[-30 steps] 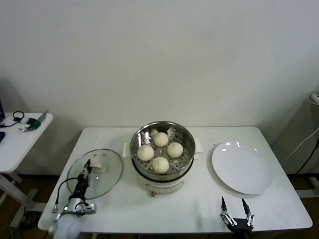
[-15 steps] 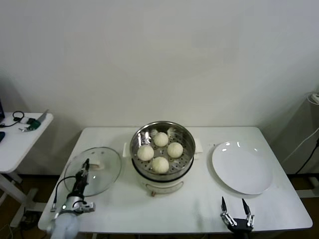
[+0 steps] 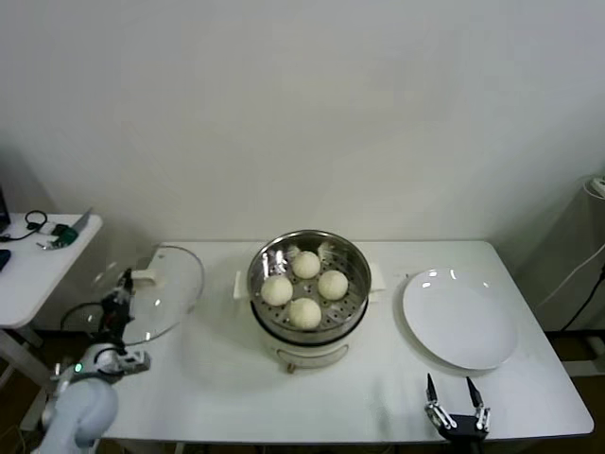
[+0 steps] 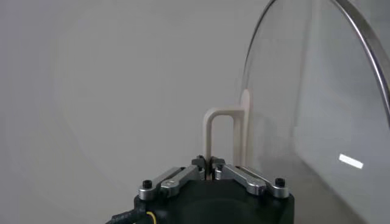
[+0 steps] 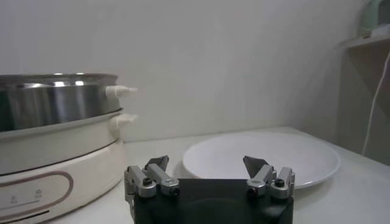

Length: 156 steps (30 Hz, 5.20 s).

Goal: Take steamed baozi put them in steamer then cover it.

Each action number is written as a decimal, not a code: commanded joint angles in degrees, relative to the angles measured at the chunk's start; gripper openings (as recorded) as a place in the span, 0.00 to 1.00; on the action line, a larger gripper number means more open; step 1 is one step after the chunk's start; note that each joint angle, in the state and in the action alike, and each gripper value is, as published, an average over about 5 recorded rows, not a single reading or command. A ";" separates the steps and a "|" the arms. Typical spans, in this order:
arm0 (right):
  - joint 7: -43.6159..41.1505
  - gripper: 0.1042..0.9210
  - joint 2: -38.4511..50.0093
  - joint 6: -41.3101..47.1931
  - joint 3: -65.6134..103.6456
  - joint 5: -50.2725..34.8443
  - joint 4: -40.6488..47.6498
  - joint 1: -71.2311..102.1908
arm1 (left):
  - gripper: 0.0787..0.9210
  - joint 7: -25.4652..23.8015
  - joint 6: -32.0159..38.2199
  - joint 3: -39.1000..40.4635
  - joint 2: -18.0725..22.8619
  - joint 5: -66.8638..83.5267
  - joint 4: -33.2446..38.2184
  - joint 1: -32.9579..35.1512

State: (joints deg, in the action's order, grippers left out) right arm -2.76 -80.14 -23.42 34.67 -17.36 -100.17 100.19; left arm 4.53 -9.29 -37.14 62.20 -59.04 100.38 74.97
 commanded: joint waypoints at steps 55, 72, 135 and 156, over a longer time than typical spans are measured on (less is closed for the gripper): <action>0.15 0.88 4.13 -0.36 2.78 -3.16 2.18 -3.92 | 0.07 -16.94 -23.20 40.10 25.18 -31.00 2.38 -14.79; 0.09 0.88 3.43 -0.50 3.11 -3.29 2.11 -3.73 | 0.07 -12.57 -21.44 38.00 24.53 -29.15 -0.14 -14.40; 1.54 0.88 2.85 2.96 2.32 0.84 -3.22 -1.39 | 0.88 5.72 0.64 7.35 18.89 46.65 24.10 11.48; 0.92 0.88 3.19 4.97 2.52 1.93 -3.34 -2.91 | 0.88 -2.75 21.46 -1.65 13.93 75.81 4.78 16.18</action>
State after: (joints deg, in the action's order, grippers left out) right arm -1.69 -76.95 -19.31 37.05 -15.90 -103.11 97.53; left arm 2.72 3.05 -33.92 77.31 3.69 111.62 88.39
